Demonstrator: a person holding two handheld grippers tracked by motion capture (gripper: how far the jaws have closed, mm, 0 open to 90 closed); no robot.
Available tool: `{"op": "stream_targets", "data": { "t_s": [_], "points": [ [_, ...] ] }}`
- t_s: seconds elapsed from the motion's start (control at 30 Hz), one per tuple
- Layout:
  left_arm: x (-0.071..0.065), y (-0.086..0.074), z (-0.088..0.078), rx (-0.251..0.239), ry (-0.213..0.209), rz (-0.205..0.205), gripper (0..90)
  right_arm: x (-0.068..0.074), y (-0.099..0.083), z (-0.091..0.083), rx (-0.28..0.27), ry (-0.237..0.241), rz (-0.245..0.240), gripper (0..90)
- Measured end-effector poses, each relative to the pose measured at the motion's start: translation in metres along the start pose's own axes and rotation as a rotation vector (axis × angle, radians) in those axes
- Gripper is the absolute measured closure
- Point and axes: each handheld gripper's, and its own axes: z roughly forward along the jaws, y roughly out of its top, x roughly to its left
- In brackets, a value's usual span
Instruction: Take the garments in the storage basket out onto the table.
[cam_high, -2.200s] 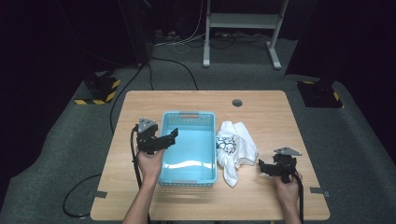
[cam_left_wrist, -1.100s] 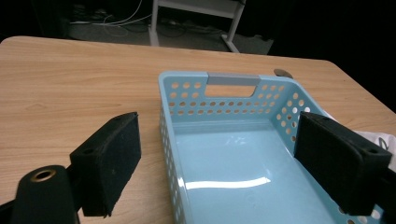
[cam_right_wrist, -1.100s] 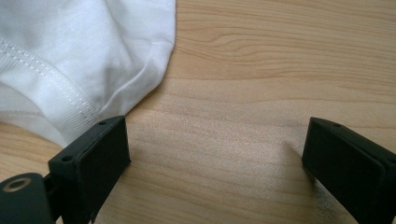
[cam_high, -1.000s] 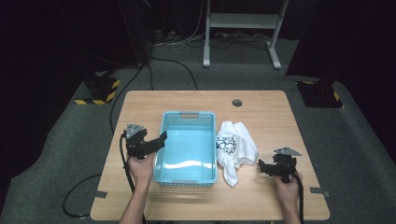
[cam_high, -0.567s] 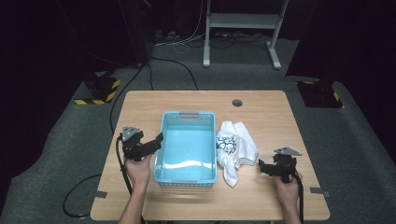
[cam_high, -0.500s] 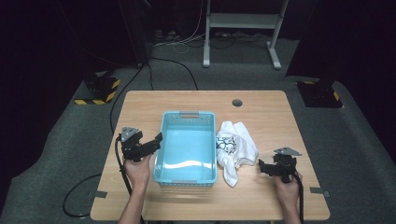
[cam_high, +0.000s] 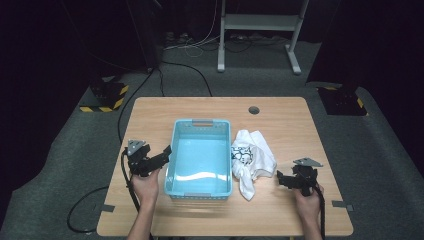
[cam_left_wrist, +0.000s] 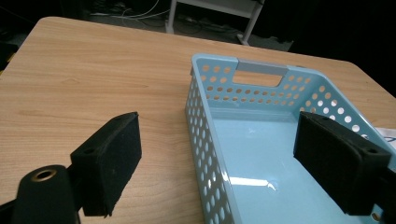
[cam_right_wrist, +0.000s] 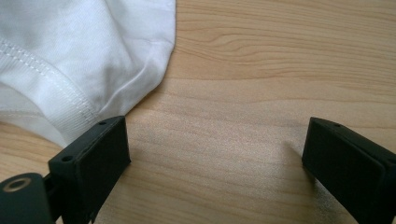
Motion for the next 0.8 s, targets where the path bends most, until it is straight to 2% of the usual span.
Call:
{"op": "stream_targets", "data": {
  "t_s": [0.8],
  "points": [
    [0.015,-0.019,-0.001,0.009,0.04,-0.053,15.3,0.0,0.0,0.0,0.0,0.0,0.001,7.0]
  ]
}}
